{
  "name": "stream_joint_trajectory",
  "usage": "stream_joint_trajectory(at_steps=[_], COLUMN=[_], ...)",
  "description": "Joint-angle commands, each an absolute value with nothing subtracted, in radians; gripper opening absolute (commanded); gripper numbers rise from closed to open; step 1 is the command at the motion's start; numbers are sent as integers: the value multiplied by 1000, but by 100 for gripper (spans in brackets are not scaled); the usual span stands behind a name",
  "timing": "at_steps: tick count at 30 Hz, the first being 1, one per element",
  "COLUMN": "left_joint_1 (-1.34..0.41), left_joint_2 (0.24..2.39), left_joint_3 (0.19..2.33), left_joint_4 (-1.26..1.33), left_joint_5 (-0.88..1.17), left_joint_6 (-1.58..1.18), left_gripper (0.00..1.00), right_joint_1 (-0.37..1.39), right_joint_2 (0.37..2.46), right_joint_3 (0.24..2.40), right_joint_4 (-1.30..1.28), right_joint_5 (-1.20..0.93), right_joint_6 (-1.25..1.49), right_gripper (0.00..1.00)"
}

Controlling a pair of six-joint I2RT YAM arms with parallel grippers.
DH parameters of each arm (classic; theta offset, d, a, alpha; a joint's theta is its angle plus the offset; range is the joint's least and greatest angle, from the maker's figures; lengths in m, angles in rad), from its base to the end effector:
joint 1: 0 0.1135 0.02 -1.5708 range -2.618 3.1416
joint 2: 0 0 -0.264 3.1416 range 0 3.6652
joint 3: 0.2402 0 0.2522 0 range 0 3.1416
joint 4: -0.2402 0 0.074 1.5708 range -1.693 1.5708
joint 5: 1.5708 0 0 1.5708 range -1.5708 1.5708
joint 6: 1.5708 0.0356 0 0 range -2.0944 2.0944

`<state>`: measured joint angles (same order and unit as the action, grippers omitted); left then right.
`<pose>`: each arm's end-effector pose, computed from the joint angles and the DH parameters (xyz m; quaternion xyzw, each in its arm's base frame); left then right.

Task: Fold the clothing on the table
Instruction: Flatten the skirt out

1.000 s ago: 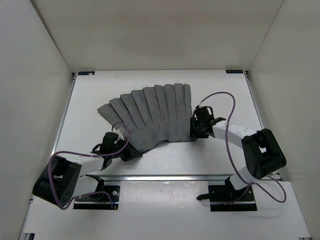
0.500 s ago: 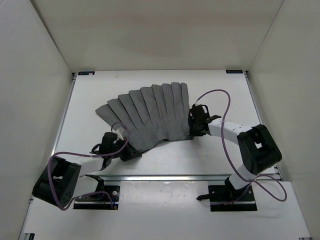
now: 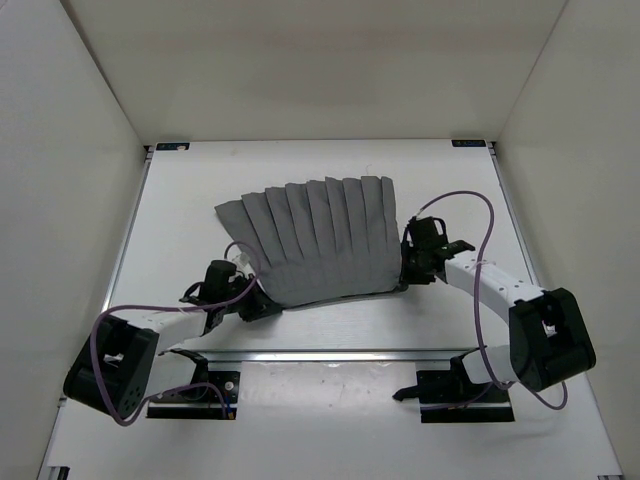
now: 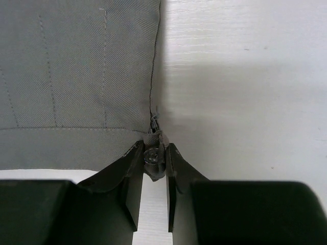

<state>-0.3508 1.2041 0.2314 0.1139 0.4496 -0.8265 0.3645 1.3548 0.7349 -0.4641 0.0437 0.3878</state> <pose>0.1657 -0.0771 0.1110 -0.1398 0.9063 -0.3624 0.1666 0.2331 0.0873 0.1811 0.0166 0.9702 0.0688 0.2319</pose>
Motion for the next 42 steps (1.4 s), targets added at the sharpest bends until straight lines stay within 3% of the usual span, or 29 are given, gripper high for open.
stream_joint_trajectory(at_steps=[1,3,8,13,20,24,29,33,35,42], left_joint_1=[-370,-376,-370,-342,-331,-342,-334,-354,-356,-370], left_joint_2=[1192,1171,1068,959,980,953,945,968,1002,1077], left_joint_3=[261,273,314,333,295,298,290,258,244,183], left_joint_4=[54,83,68,-44,-49,-63,-100,-37,-18,84], left_joint_5=[431,463,511,470,471,477,468,440,434,319], left_joint_6=[-807,-818,-850,-853,-839,-848,-827,-853,-859,-861], left_gripper=[5,23,45,49,38,48,50,44,27,0], right_joint_1=[334,331,344,341,339,344,337,341,336,328], right_joint_2=[1306,1304,1321,1316,1299,1305,1301,1304,1304,1301], right_joint_3=[727,727,724,722,724,715,718,718,716,715], right_joint_4=[-492,-488,-480,-471,-468,-466,-463,-460,-462,-453], right_joint_5=[58,51,26,21,6,9,11,6,8,-28], right_joint_6=[357,364,356,348,347,344,347,342,342,342], right_gripper=[0,0,1,0,0,0,0,0,0,0])
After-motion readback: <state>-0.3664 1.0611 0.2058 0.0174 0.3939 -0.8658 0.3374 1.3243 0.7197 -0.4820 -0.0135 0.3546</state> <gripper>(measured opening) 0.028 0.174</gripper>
